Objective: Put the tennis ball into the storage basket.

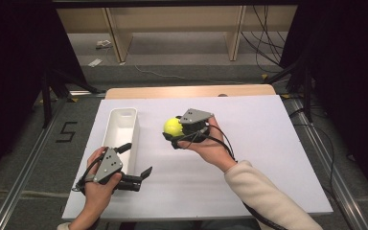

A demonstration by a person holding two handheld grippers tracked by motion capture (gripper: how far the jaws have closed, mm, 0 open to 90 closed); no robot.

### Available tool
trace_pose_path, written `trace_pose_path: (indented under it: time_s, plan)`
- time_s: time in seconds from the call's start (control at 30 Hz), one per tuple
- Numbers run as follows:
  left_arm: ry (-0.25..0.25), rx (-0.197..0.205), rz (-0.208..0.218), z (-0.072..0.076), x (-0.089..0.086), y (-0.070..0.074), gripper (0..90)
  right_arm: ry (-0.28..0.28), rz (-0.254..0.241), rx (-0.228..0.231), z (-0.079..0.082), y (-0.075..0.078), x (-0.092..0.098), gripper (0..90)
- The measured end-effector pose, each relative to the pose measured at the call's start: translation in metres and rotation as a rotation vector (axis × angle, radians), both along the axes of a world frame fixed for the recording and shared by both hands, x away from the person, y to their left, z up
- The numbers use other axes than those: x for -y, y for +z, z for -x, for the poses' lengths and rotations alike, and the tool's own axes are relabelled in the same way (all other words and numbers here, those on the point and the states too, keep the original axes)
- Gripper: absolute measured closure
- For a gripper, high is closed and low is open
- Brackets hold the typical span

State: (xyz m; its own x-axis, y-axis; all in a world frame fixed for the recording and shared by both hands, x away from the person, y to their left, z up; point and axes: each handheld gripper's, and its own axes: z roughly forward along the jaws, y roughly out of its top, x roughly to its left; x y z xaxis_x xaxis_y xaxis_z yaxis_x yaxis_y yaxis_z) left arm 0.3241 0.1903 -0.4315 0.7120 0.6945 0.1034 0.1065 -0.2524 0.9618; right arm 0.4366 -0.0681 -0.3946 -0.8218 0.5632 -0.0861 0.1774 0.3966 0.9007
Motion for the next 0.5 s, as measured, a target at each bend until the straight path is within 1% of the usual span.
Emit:
trace_pose_path:
  time_s: [0.2,0.23,0.3,0.37,0.4,0.5]
  plan:
    - [0.001,-0.002,0.003,0.000,0.000,0.000,0.0,0.012,-0.002,0.003,-0.002,0.004,-0.008,26.3]
    - [-0.012,-0.033,0.023,0.002,0.002,-0.001,0.0,0.012,-0.003,0.001,-0.003,0.004,-0.009,26.3]
    - [-0.005,-0.022,0.016,0.001,0.001,-0.001,0.0,0.015,-0.003,-0.001,-0.004,0.004,-0.012,26.4]
    - [-0.002,-0.020,0.014,0.001,0.001,0.000,0.0,0.020,0.000,-0.001,-0.004,0.004,-0.015,26.4]
    - [0.001,-0.025,0.018,0.001,0.001,-0.001,0.0,0.021,-0.001,-0.004,-0.004,0.004,-0.016,26.4]
    - [0.001,-0.010,0.008,0.000,0.000,0.000,0.0,0.024,-0.001,-0.006,-0.006,0.005,-0.020,26.3]
